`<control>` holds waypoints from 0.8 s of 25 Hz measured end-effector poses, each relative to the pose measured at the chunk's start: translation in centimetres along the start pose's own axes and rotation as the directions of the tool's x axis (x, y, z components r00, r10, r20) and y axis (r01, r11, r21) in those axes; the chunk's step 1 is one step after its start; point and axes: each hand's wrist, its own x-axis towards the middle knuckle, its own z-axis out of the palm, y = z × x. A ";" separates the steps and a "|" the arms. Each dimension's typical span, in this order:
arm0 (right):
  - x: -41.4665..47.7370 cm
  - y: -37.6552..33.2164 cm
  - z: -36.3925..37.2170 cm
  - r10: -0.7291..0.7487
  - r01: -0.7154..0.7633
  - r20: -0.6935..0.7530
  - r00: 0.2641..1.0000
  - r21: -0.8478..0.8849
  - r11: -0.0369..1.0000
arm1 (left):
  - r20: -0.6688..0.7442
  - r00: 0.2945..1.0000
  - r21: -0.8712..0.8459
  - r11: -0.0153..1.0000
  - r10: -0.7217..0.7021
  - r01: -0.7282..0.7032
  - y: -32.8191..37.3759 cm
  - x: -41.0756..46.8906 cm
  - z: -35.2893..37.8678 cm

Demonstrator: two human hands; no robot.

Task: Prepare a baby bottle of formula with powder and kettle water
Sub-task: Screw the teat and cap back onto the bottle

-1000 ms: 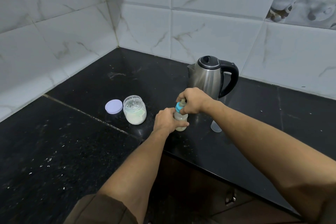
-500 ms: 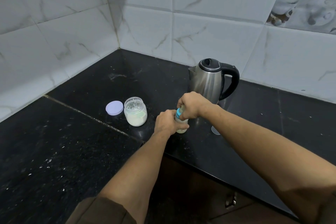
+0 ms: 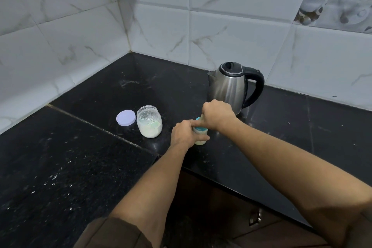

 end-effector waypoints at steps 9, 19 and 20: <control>-0.3 0.3 -1.0 -0.125 0.113 0.136 0.983 0.088 0.990 | -0.016 0.999 0.027 0.999 -0.042 0.043 0.3 -0.1 -0.2; -0.5 0.4 -0.5 -0.095 0.082 0.101 0.990 0.126 0.989 | -0.015 0.999 0.041 0.998 -0.042 0.043 0.5 -0.5 -0.3; -0.4 0.4 -0.6 -0.131 0.117 0.121 0.984 0.119 0.986 | -0.012 0.999 0.043 0.998 -0.040 0.041 0.6 -0.5 -0.4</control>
